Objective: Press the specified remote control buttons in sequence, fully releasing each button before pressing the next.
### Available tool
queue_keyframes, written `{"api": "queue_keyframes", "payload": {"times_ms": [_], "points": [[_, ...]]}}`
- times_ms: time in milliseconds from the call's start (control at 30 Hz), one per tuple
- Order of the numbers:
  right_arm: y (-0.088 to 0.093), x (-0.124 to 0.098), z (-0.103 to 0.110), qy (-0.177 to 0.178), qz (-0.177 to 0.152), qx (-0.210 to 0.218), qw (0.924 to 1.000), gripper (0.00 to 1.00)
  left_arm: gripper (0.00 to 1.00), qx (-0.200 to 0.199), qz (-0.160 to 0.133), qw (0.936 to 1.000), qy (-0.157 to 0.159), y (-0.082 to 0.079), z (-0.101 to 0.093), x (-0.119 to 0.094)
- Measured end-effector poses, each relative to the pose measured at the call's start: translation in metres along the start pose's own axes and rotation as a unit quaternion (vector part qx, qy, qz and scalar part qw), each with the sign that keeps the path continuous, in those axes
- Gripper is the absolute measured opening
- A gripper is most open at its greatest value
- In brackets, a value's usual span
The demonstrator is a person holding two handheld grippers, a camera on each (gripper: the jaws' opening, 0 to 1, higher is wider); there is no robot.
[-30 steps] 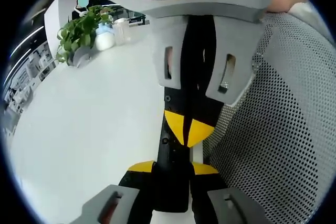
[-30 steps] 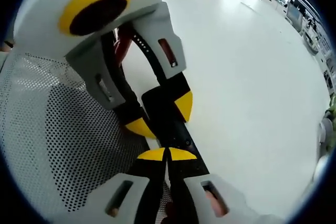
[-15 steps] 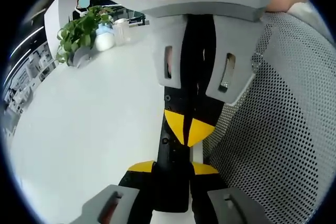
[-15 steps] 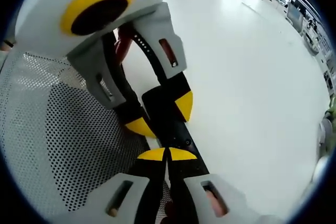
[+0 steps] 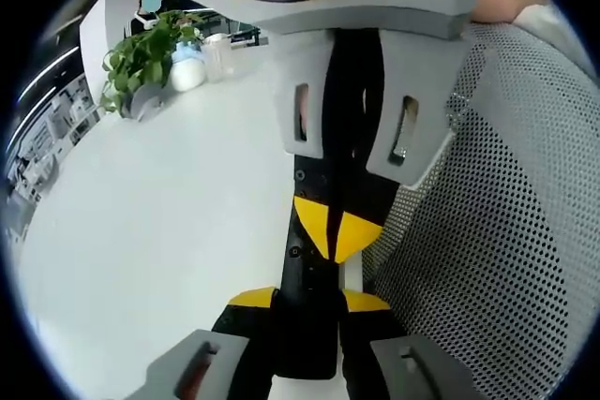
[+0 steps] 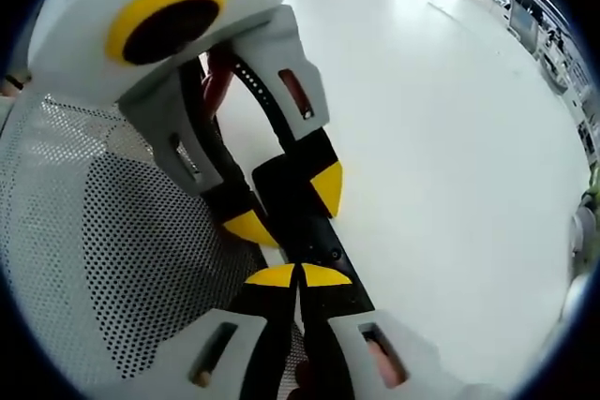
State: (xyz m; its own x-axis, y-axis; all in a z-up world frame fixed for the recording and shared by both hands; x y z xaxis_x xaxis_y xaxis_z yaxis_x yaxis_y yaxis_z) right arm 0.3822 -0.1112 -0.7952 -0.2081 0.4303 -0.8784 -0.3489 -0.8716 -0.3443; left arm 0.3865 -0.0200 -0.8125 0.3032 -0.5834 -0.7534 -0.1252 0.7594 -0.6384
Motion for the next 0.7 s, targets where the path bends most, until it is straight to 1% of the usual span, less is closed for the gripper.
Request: {"api": "queue_keyframes", "payload": {"times_ms": [367,600,700], "points": [[-0.0011,-0.0008,-0.0011,-0.003,0.002,0.016,0.9999,0.00,0.25,0.000,-0.002,1.0000,0.000,0.0003,0.0003,0.0007],[-0.0089,-0.0031,-0.0015,0.008,-0.024,-0.001,0.9997,0.00,0.25,0.000,-0.001,1.0000,0.000,0.0002,0.0003,0.0007],[-0.0091,0.0000,-0.0013,0.013,-0.018,-0.013,0.9997,0.00,0.25,0.000,-0.001,1.0000,0.000,0.0001,0.0002,0.0006]]}}
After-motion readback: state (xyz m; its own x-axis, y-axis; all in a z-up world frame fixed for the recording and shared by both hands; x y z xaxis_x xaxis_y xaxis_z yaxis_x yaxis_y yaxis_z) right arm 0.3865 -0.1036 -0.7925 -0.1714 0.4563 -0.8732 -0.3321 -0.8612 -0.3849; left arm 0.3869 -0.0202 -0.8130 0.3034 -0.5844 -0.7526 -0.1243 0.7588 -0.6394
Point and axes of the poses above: the point that each gripper's makers call its tool centre point, and the gripper's own axes: x roughly forward along the fingers, z roughly to its left, y roughly out of its underside, the point moved 8 cm from there along -x, roughly backward along the fingers, and after that the axes turned 13 degrees about -y, right-handed, at the moved point
